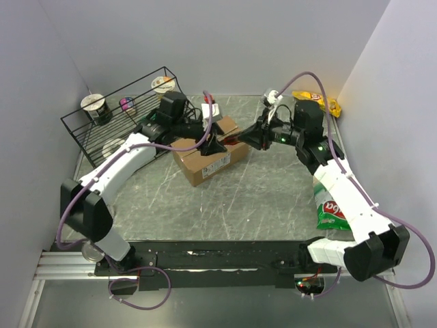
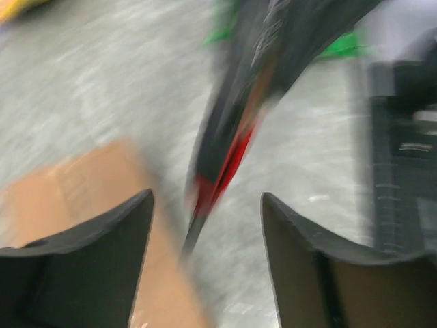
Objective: Unpack the express box
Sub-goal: Cut the express box at the center of the board.
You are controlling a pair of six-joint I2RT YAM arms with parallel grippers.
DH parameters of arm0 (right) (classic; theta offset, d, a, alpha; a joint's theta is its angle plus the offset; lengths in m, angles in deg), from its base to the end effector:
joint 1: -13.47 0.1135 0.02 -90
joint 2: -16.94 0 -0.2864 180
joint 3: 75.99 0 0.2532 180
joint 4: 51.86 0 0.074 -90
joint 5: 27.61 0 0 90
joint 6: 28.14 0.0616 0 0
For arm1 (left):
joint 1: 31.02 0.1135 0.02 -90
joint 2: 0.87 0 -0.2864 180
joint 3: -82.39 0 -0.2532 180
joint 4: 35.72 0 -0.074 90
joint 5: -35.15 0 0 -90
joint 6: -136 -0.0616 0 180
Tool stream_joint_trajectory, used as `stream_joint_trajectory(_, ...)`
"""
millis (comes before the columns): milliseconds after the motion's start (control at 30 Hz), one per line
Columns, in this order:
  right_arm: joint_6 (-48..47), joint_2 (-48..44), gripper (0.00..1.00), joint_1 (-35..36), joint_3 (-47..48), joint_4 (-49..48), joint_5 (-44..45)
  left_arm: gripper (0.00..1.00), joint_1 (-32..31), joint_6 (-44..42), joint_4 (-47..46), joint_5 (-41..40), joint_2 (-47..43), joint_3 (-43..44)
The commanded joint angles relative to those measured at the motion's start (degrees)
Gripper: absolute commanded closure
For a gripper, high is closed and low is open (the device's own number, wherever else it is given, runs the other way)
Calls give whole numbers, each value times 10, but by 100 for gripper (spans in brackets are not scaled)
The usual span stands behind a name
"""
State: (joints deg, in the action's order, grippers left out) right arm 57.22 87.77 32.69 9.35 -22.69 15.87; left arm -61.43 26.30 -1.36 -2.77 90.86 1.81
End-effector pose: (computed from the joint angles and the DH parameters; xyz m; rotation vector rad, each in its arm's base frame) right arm 0.2532 0.1356 0.4180 -0.9276 1.5881 0.9153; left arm 0.3027 -0.2340 0.3834 1.3261 1.4818 -1.0358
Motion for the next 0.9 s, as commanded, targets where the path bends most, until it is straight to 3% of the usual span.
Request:
stream_joint_trajectory(0,35,-58,100,-4,-43,-1,301,27,45,2,-32,-312,-53,-52)
stream_joint_trajectory(67,46,-70,100,-9,-75,-4,368,27,68,-11,-4,-303,-52,-56)
stream_joint_trajectory(167,82,-71,100,-38,-89,4,362,25,76,-4,12,-263,-44,-70)
stream_joint_trajectory(267,101,-68,100,-58,-91,9,350,23,74,54,-17,-266,-23,-95)
stream_joint_trajectory(500,98,-65,100,-81,-88,19,304,17,73,126,-67,-382,37,-91)
stream_joint_trajectory(700,71,-75,100,-89,-100,41,227,16,78,147,-74,-423,81,-69)
stream_joint_trajectory(867,52,-81,100,-89,-115,58,226,16,84,132,-69,-455,101,-61)
